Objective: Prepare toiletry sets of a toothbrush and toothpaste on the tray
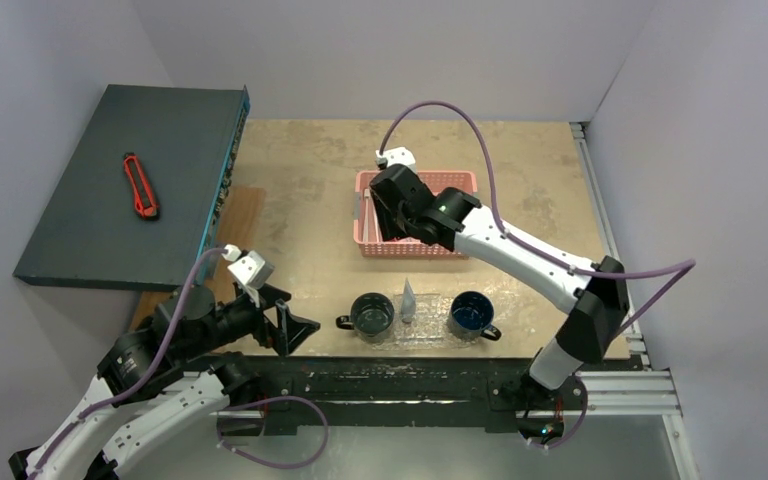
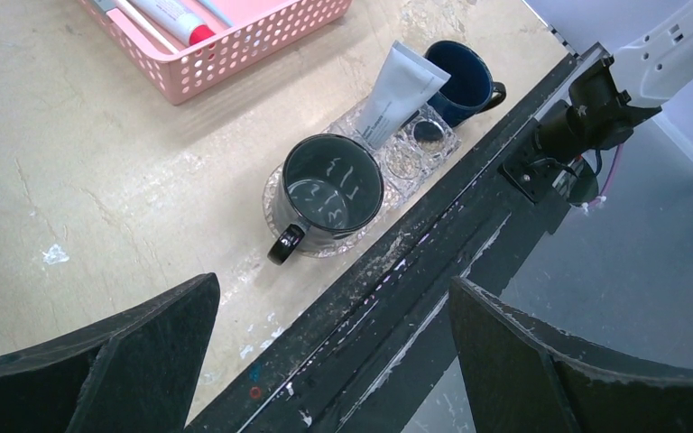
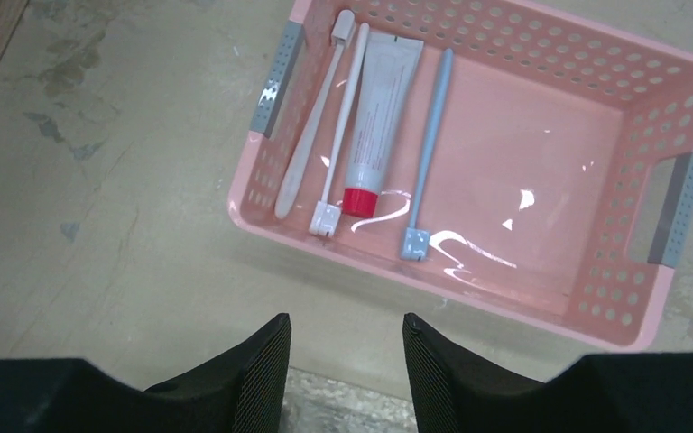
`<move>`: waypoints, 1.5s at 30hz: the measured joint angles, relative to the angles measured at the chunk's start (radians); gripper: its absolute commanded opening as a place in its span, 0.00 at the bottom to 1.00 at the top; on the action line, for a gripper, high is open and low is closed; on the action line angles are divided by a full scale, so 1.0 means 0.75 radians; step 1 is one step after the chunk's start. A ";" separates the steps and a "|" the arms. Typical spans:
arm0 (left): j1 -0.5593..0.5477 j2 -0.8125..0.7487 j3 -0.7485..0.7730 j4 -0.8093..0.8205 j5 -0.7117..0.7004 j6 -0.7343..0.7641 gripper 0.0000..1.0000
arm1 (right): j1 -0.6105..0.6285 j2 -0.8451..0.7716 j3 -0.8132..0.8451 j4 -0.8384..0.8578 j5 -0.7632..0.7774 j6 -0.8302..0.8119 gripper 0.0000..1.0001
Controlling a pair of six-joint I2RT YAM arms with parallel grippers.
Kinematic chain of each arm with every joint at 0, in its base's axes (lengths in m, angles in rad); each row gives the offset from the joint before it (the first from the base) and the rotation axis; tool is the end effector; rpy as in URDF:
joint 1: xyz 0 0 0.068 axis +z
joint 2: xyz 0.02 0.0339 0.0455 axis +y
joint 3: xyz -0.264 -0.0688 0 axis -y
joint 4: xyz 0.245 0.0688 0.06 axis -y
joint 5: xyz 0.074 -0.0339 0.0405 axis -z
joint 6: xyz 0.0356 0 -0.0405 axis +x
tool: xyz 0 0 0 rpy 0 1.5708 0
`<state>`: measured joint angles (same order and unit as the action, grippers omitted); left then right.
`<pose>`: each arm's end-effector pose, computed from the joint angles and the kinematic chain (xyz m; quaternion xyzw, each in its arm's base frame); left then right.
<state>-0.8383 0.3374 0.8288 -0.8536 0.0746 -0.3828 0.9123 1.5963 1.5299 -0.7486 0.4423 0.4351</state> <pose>0.0388 -0.0471 0.3306 0.2063 0.7963 -0.3507 0.4476 0.2250 0.2659 0.3438 -0.1357 0.9002 0.0653 0.4085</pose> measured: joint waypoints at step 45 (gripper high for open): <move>0.000 0.002 -0.006 -0.001 0.013 0.012 0.98 | -0.359 0.859 0.384 0.126 -0.375 -0.073 0.47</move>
<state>-0.8383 0.3386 0.8242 -0.8543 0.0845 -0.3737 0.6430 2.2402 1.8179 -0.6540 0.1608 0.3805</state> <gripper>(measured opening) 0.974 0.522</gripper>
